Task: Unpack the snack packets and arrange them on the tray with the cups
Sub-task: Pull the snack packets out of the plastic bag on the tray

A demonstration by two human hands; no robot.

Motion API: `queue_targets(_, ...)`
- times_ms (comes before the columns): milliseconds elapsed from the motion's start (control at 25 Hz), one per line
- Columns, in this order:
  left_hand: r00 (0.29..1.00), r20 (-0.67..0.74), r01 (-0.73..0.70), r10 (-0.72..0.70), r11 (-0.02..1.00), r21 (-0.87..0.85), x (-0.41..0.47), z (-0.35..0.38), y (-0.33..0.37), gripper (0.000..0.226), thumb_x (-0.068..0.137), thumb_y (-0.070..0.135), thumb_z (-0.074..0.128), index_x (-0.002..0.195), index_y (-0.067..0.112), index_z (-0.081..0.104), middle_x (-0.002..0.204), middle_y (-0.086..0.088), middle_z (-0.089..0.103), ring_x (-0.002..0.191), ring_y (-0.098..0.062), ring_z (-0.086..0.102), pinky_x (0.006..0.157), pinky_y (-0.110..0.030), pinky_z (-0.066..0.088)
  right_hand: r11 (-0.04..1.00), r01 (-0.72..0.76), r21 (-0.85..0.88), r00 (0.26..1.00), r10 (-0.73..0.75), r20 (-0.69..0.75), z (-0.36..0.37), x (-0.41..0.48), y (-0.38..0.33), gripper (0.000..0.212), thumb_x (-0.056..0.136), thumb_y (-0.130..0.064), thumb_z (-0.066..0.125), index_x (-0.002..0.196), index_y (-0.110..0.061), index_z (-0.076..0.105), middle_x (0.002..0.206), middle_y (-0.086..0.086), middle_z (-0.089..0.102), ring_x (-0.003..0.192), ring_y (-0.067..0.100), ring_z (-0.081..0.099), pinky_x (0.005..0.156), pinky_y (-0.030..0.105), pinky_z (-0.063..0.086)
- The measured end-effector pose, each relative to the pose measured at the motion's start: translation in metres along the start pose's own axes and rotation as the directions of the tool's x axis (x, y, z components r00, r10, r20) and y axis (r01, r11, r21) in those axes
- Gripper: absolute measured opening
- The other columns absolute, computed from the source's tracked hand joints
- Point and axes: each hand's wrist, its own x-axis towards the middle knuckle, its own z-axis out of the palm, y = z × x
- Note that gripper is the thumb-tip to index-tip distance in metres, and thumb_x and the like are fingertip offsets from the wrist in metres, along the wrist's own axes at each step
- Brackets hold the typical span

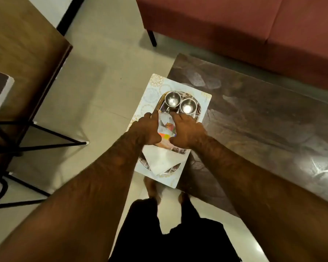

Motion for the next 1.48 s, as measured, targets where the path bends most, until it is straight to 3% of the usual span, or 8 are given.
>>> queue_targets(360,0.989,-0.079,-0.129,0.123,0.989,-0.066,0.038,0.027,-0.024,0.093,0.079,0.024,0.076,0.152,0.006,0.021,0.133,-0.023,0.049,0.117,-0.037,0.054,0.097,-0.049,0.049,0.992,-0.106,-0.065,0.994,0.103,-0.047,0.042,0.035,-0.018,0.11,0.086,-0.058,0.074,0.171,-0.024,0.013,0.175,0.005,0.021,0.161,0.031,0.026,0.123,0.061,0.031)
queue_targets(560,0.983,-0.051,-0.183,0.176,0.94,-0.289,0.044,0.019,-0.039,0.072,0.085,0.013,0.068,0.148,0.02,0.033,0.121,-0.006,0.063,0.102,-0.026,0.063,0.089,-0.038,0.054,0.98,-0.14,-0.141,0.987,0.127,-0.094,0.046,0.042,-0.025,0.084,0.089,-0.034,0.074,0.162,-0.026,0.034,0.157,0.006,0.046,0.147,0.031,0.044,0.119,0.057,0.035)
queue_targets(800,0.969,-0.117,0.049,-0.215,0.637,-0.769,0.041,0.001,-0.039,0.067,0.081,-0.008,0.06,0.139,0.02,0.043,0.11,-0.006,0.057,0.097,-0.026,0.061,0.065,-0.031,0.051,0.956,-0.207,0.21,0.967,0.232,-0.104,0.006,0.033,-0.012,0.071,0.077,-0.048,0.068,0.145,-0.036,0.054,0.139,-0.002,0.066,0.132,0.029,0.061,0.112,0.056,0.048)
queue_targets(960,0.965,0.257,0.239,-0.051,0.576,-0.782,0.037,0.002,-0.036,0.064,0.073,-0.009,0.057,0.133,0.013,0.054,0.124,-0.014,0.062,0.11,-0.033,0.06,0.088,-0.045,0.056,0.719,-0.285,0.634,0.935,0.354,0.018,-0.008,0.032,0.004,0.058,0.066,-0.037,0.065,0.124,-0.03,0.069,0.117,-0.001,0.076,0.11,0.027,0.072,0.099,0.046,0.06)
queue_targets(1120,0.895,0.443,0.417,0.04,0.274,-0.867,0.027,0.008,-0.025,0.055,0.071,0.012,0.053,0.126,0.011,0.061,0.106,-0.011,0.071,0.098,-0.031,0.068,0.088,-0.041,0.057,0.426,-0.295,0.855,0.897,0.432,0.095,-0.01,0.036,0.018,0.021,0.061,-0.018,0.062,0.081,-0.021,0.067,0.084,-0.002,0.068,0.086,0.025,0.066,0.077,0.039,0.053)
queue_targets(1200,0.895,0.445,0.442,-0.038,0.227,-0.868,0.031,0.009,-0.025,0.035,0.085,0.013,0.052,0.117,0.011,0.064,0.107,-0.016,0.071,0.096,-0.036,0.071,0.084,-0.046,0.06,0.378,-0.293,0.878,0.887,0.45,0.102,-0.008,0.039,0.022,0.024,0.076,-0.016,0.066,0.098,-0.023,0.07,0.095,-0.003,0.071,0.091,0.022,0.068,0.084,0.04,0.057)
queue_targets(1320,0.905,0.349,0.417,-0.243,0.352,-0.838,0.038,0.002,-0.022,0.022,0.088,0.006,0.045,0.091,0.01,0.066,0.083,-0.012,0.068,0.06,-0.023,0.066,0.054,-0.03,0.052,0.423,-0.339,0.84,0.889,0.436,0.139,-0.001,0.04,0.026,0.036,0.092,-0.028,0.072,0.127,-0.026,0.063,0.119,-0.001,0.074,0.096,0.016,0.072,0.092,0.038,0.063)
queue_targets(1480,0.904,0.304,0.402,-0.3,0.357,-0.843,0.037,-0.014,-0.022,0.031,0.092,0.039,0.054,0.08,0.013,0.067,0.065,-0.005,0.063,0.048,-0.017,0.053,0.053,-0.026,0.039,0.577,-0.354,0.736,0.887,0.457,0.069,0.011,0.038,0.031,0.041,0.092,-0.039,0.077,0.124,-0.021,0.059,0.128,0.003,0.069,0.116,0.027,0.069,0.101,0.05,0.06)
